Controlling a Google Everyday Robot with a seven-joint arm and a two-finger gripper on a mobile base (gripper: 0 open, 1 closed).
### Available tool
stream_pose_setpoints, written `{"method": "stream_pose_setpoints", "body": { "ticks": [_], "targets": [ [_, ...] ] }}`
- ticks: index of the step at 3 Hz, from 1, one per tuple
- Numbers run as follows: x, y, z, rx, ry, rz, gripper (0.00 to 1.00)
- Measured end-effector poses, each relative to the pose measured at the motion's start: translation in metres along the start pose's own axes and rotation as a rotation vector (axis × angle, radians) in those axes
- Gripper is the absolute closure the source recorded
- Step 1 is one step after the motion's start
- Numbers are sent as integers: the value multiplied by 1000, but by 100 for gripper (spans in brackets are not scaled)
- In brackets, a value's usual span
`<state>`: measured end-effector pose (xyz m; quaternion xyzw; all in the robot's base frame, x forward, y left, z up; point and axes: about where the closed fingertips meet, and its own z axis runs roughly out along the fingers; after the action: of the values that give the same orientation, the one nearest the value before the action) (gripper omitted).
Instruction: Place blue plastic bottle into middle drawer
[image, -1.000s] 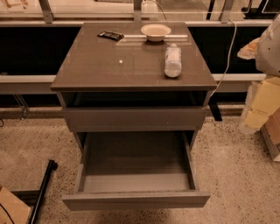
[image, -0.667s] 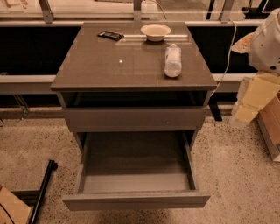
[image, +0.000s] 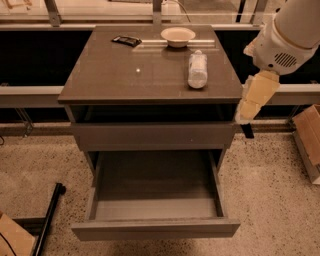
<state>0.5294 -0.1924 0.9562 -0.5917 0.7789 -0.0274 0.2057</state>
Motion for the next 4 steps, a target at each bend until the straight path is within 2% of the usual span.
{"method": "stream_pose_setpoints", "body": {
  "ticks": [1, 2, 3, 4],
  "targets": [
    [0, 0, 0, 0, 0, 0, 0],
    [-2, -11, 8, 30, -31, 69, 0],
    [-15, -51, 24, 96, -135, 178, 0],
    [-29, -86, 50, 132, -243, 276, 0]
  ]
}}
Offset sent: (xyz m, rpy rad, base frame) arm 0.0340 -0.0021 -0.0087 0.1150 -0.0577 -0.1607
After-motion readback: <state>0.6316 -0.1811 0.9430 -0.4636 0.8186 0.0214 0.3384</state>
